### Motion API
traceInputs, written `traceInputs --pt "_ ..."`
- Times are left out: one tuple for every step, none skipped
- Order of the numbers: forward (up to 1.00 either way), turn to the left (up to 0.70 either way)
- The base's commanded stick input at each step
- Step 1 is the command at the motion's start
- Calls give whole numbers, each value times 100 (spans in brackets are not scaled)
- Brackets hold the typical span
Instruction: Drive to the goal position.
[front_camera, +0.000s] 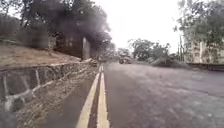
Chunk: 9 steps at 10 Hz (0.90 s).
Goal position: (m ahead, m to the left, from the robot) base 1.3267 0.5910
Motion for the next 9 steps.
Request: traceInputs --pt "0 0" --pt "0 0" --pt "0 0" --pt "0 0" --pt "70 1" --pt "70 5" --pt "70 9" --pt "70 13" --pt "70 17"
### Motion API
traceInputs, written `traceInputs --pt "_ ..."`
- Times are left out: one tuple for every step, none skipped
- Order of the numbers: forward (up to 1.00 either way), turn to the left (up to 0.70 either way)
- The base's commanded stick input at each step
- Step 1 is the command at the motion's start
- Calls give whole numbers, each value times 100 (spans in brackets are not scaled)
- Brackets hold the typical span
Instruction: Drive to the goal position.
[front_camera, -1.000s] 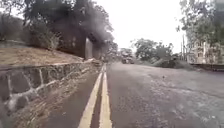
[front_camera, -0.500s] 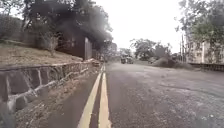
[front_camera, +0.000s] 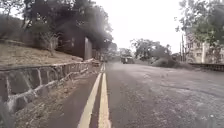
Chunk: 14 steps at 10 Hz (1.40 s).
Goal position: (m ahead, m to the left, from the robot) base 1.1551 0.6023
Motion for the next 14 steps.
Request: traceInputs --pt "70 21" --pt "70 25" --pt "70 23" --pt "70 13" --pt "70 3" --pt "70 0" --pt "70 0" --pt "70 0" --pt "70 0" --pt "70 0" --pt "70 0" --pt "70 0" --pt "70 0" --pt "70 0"
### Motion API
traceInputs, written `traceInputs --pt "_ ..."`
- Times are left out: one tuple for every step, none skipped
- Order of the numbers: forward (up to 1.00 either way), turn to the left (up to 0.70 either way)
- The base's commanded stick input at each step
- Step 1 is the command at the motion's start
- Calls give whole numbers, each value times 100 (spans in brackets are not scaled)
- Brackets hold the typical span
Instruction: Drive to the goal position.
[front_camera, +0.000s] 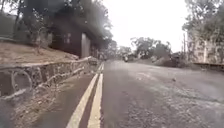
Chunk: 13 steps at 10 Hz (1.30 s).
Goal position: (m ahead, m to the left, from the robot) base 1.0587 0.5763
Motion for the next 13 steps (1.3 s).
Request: traceInputs --pt "70 1" --pt "70 6" --pt "70 12" --pt "70 18" --pt "70 23" --pt "70 27" --pt "70 27" --pt "70 27" --pt "70 27" --pt "70 27" --pt "70 27" --pt "70 27" --pt "70 27"
